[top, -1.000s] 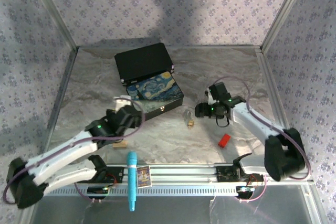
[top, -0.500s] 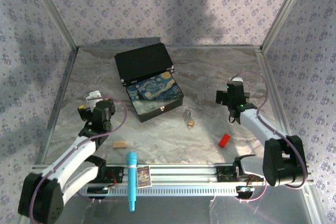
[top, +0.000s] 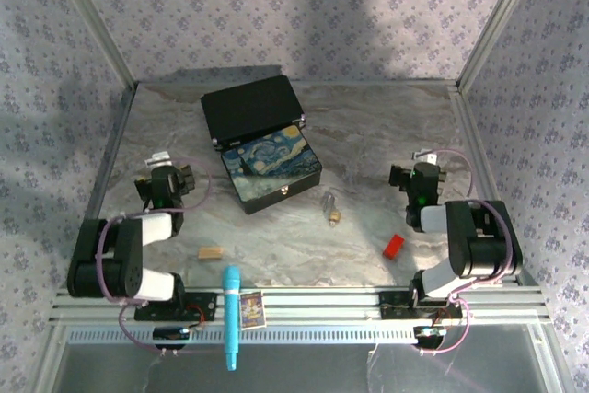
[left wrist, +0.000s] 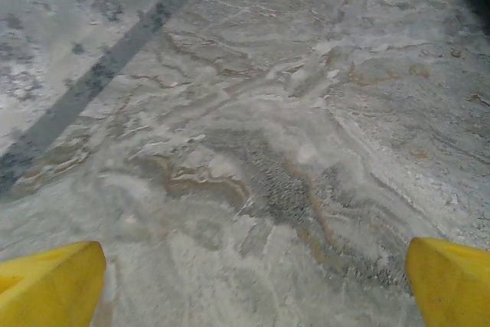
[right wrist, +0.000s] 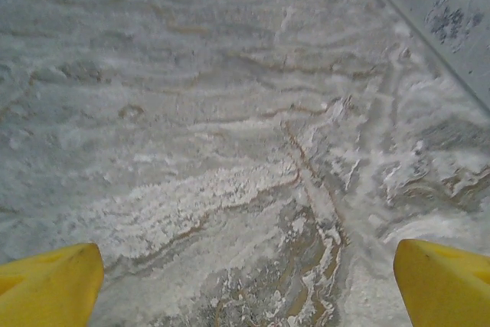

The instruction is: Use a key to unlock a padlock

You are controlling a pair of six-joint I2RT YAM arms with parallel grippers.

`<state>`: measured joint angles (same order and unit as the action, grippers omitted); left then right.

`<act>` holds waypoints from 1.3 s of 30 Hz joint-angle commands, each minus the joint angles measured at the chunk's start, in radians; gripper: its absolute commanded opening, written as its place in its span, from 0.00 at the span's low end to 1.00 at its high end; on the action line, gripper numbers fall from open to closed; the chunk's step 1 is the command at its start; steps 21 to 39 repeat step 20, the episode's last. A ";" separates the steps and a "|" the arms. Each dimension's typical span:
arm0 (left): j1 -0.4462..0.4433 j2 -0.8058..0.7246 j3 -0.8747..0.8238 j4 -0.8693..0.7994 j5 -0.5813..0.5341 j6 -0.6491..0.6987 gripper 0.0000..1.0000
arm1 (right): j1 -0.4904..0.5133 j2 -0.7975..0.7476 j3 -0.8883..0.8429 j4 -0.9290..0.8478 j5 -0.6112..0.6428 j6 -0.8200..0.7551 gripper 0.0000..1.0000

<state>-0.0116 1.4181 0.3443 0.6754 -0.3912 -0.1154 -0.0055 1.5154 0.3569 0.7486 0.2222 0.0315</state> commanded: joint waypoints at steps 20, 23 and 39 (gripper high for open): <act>0.003 0.117 0.058 0.163 0.209 0.066 1.00 | 0.000 0.005 0.028 0.064 -0.039 -0.036 0.99; 0.003 0.117 0.058 0.163 0.209 0.066 1.00 | 0.000 0.005 0.028 0.064 -0.039 -0.036 0.99; 0.003 0.117 0.058 0.163 0.209 0.066 1.00 | 0.000 0.005 0.028 0.064 -0.039 -0.036 0.99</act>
